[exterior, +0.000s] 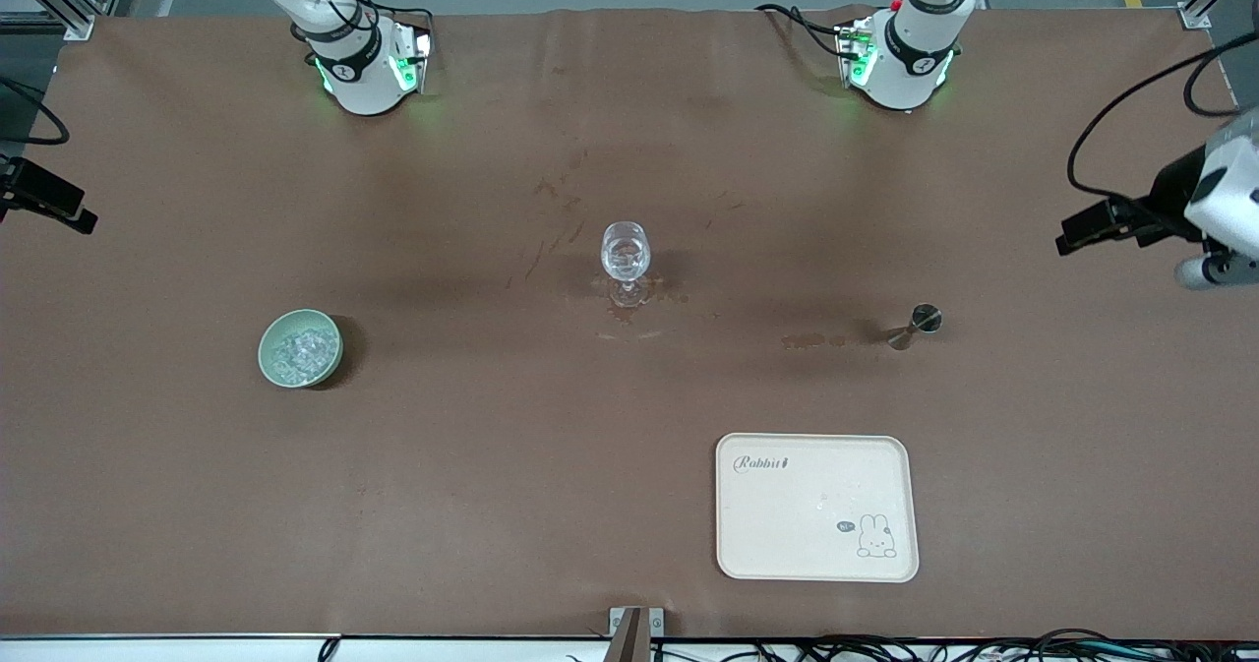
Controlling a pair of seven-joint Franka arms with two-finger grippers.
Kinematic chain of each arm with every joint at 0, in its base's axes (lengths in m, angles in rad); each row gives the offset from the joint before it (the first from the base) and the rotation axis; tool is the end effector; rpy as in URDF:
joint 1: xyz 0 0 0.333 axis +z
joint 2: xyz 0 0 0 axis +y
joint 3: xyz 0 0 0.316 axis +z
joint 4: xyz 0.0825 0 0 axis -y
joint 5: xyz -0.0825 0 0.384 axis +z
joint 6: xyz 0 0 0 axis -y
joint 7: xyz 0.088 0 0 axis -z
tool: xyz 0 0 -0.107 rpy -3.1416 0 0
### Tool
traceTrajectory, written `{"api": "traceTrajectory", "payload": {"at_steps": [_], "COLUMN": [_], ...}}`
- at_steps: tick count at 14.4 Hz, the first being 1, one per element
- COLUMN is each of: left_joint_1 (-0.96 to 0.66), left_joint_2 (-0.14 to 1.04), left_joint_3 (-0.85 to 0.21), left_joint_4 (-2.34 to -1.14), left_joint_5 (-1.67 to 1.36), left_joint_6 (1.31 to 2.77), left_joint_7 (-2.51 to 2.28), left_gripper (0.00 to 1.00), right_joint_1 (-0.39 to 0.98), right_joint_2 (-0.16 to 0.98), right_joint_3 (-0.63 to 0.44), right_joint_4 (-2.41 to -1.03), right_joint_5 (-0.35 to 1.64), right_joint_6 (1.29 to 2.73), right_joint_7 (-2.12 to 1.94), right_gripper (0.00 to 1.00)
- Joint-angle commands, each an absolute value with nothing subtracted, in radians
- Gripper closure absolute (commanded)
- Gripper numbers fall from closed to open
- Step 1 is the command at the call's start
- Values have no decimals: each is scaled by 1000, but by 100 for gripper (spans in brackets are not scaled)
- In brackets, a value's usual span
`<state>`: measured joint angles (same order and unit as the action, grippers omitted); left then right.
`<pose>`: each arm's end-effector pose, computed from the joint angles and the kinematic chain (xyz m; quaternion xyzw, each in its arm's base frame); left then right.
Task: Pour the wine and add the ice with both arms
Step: 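Reach the right gripper to the ice bowl while the left gripper reaches the jigger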
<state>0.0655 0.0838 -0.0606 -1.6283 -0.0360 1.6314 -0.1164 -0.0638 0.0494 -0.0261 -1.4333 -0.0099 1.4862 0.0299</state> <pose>0.5795 0.0004 0.5550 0.9970 0.0624 -0.0413 0.0182 0.5593 -0.0511 0.6538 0.9982 -0.0603 0.0016 0.0056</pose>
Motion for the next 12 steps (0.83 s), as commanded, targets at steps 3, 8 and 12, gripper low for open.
{"api": "traceTrajectory", "payload": {"at_steps": [3,8,12], "left_joint_1": [143,187,282], "left_joint_2": [245,362,484], "left_joint_3": [-60,-61,-61], "left_joint_4": [-1594,-1597,-1594], "left_joint_5": [-51,-115,-314], "left_joint_6": [1657,1661,1661], "left_joint_7": [-240,-429,-436], "left_gripper": [0,0,0], "right_joint_1": [-74,-69,-64], "right_joint_2": [37,69,136], "right_joint_3": [-20,-20,-20], "right_joint_4": [-1601,-1868,-1989], "right_joint_5": [2,9,11], "right_joint_6": [1612,1946,2139], "right_joint_7": [21,23,21], "right_gripper": [0,0,0]}}
